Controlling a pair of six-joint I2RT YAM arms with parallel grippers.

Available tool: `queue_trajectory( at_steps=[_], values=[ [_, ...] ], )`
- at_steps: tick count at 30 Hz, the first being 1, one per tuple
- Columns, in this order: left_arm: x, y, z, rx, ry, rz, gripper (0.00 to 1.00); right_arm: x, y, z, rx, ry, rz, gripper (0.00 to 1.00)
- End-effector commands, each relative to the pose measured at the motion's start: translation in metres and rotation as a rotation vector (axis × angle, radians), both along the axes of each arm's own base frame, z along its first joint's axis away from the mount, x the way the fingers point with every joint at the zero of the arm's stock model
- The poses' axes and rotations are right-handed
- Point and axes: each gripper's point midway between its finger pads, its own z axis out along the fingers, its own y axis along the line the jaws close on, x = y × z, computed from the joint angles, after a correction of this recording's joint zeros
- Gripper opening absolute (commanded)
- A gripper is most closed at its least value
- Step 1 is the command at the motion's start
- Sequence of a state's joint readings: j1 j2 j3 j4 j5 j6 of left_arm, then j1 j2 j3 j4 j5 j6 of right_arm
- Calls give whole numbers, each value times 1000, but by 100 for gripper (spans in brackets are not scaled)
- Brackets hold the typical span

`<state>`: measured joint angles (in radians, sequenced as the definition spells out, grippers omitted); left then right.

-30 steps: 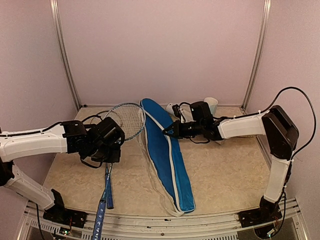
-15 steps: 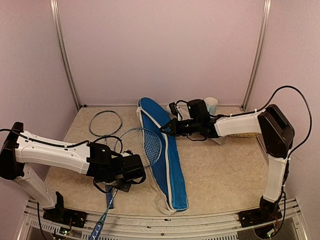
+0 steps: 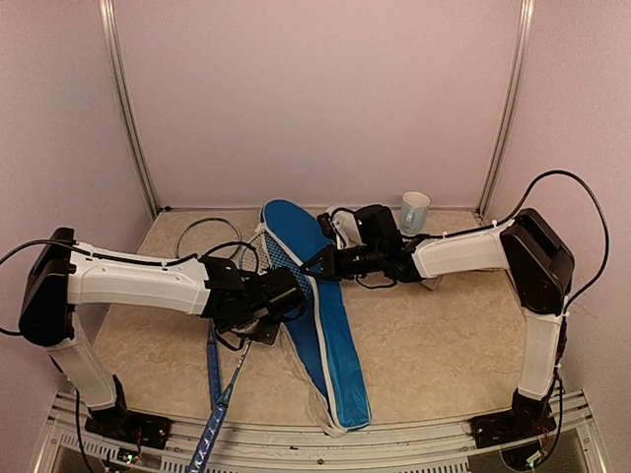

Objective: Pack up the badminton gear

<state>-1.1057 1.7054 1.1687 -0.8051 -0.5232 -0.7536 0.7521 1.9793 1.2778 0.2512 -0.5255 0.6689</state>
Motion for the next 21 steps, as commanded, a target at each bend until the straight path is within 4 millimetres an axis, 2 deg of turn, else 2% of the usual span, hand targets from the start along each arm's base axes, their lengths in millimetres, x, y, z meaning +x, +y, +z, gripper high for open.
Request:
queue_trajectory(
  at_steps=[1,6,12,16,21],
  values=[
    [52,-27,28,-189,-118,48,0,-16,10,7,36,-1,46,0],
    [101,-37,47,-391,-167,118,0,-21,11,3,28,5,58,0],
    [135,-40,61,-501,-207,157,0,-26,10,-3,15,14,82,0],
    [145,-45,57,-579,-197,182,0,-28,11,-4,28,24,88,0],
    [163,-45,37,-687,-139,257,0,-25,11,-5,44,44,74,0]
  ],
)
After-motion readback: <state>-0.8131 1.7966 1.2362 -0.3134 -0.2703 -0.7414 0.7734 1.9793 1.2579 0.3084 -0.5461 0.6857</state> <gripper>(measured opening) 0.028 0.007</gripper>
